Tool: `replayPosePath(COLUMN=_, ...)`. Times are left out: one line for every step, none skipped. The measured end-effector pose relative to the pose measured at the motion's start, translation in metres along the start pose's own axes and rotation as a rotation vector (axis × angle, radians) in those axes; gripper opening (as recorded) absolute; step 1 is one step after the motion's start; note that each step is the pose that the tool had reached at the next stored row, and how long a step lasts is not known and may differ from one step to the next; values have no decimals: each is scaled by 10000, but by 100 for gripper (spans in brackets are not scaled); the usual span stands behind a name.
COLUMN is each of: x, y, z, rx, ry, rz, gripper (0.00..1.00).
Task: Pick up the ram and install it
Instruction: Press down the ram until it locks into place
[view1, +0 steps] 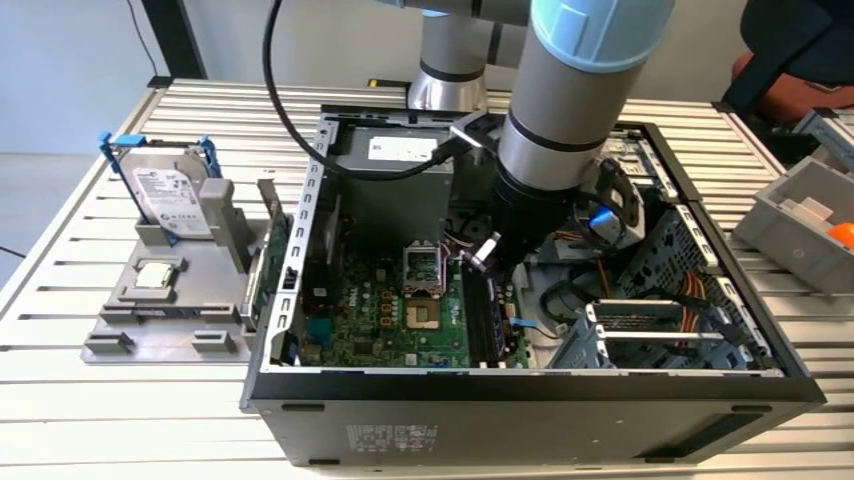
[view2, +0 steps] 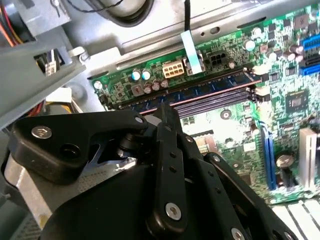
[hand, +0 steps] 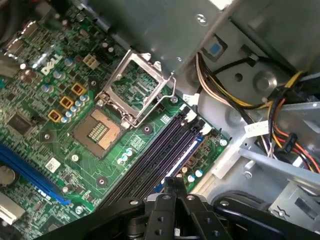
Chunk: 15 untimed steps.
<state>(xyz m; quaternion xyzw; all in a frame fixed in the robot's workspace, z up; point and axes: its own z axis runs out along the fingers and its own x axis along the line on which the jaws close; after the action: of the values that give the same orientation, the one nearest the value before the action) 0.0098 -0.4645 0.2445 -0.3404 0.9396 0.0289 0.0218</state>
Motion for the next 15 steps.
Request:
replayPosePath(x=-2, y=-1, z=0, rx=-9, ry=5, rz=-140, gripper=0)
replayPosePath(x=-4, y=-3, z=1, rx=-16, ry=10, rz=-266, gripper=0)
replayPosePath(x=-6, y=-5, z=0, rx=-23, ry=16, rz=-390, gripper=0)
replayPosePath(x=-11, y=-9, z=1, rx=-40, ry=25, rz=-654, gripper=0)
replayPosePath(x=-13, y=-11, z=1, rx=-48, ry=30, rz=-784, gripper=0)
replayPosePath(x=-13, y=-11, z=2, rx=-58, ry=37, rz=-945, gripper=0)
replayPosePath(x=-14, y=-12, z=2, rx=-69, ry=44, rz=-1129, gripper=0)
replayPosePath(x=-14, y=-12, z=3, rx=-79, ry=51, rz=-1301, gripper=0)
replayPosePath(x=-14, y=-12, z=2, rx=-89, ry=58, rz=-1470, gripper=0)
replayPosePath(x=-15, y=-12, z=3, rx=-97, ry=64, rz=-1607, gripper=0)
replayPosePath(x=-15, y=-13, z=3, rx=-105, ry=68, rz=-1732, gripper=0)
replayPosePath(x=-16, y=-13, z=3, rx=-112, ry=73, rz=-1848, gripper=0)
replayPosePath(x=-16, y=-14, z=3, rx=-121, ry=78, rz=-1983, gripper=0)
replayPosePath(x=-17, y=-14, z=3, rx=-127, ry=83, rz=-2100, gripper=0)
replayPosePath(x=-18, y=-15, z=3, rx=-135, ry=88, rz=-2228, gripper=0)
